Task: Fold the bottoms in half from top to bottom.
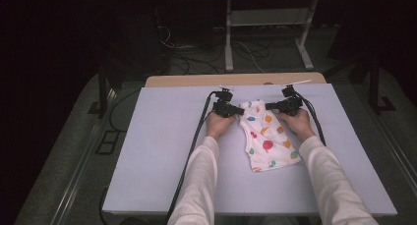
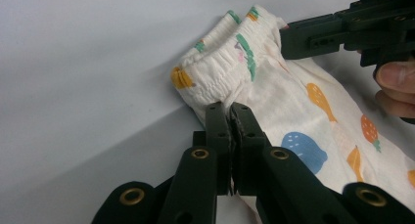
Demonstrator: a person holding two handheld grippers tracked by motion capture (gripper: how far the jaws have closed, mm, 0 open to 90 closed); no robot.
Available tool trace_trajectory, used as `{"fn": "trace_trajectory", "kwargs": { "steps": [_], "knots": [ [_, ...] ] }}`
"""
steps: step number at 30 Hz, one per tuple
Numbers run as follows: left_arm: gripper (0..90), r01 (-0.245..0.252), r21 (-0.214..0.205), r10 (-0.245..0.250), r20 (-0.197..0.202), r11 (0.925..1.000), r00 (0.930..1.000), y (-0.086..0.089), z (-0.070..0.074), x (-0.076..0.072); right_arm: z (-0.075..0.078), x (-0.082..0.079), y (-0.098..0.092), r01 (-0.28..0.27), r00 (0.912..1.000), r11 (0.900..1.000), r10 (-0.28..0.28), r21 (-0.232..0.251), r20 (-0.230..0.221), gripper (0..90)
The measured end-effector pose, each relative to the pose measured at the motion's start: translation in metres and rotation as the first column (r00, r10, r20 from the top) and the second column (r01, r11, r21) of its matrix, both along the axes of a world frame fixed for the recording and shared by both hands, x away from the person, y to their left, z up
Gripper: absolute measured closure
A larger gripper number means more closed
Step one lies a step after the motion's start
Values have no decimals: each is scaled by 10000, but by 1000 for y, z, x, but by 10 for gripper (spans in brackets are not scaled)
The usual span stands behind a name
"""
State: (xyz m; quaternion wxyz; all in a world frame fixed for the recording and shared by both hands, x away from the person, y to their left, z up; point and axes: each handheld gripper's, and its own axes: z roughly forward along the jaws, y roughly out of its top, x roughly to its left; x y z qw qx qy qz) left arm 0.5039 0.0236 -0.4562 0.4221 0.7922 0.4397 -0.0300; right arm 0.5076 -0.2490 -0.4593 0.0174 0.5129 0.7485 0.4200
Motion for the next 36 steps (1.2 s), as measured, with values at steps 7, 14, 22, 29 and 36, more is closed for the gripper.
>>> {"fn": "trace_trajectory", "kwargs": {
  "steps": [7, 14, 22, 29, 36],
  "knots": [
    [879, 163, 12, -163, 303, 9999, 9994, 0, 5, -2, 6, -3, -6, 102, 9999, 9999, -103, 57, 125, 883],
    [881, 393, -20, -391, 686, 9992, 9969, -1, 15, -7, 18, -9, -12, 296, 9983, 9995, -291, -97, 513, 883],
    [881, 586, -135, -565, 1223, 9982, 9909, -5, 28, -14, 26, -15, -18, 340, 9947, 9994, -348, 100, 972, 883],
    [882, 775, -256, -735, 1327, 9967, 9884, -7, 33, -17, 24, -20, -24, 311, 9929, 9979, -373, 561, 1127, 882],
    [881, 826, -444, -754, 1443, 9956, 9867, -2, 36, -25, 29, -30, -26, -54, 9891, 9976, -49, 696, 1470, 882]
  ]
}}
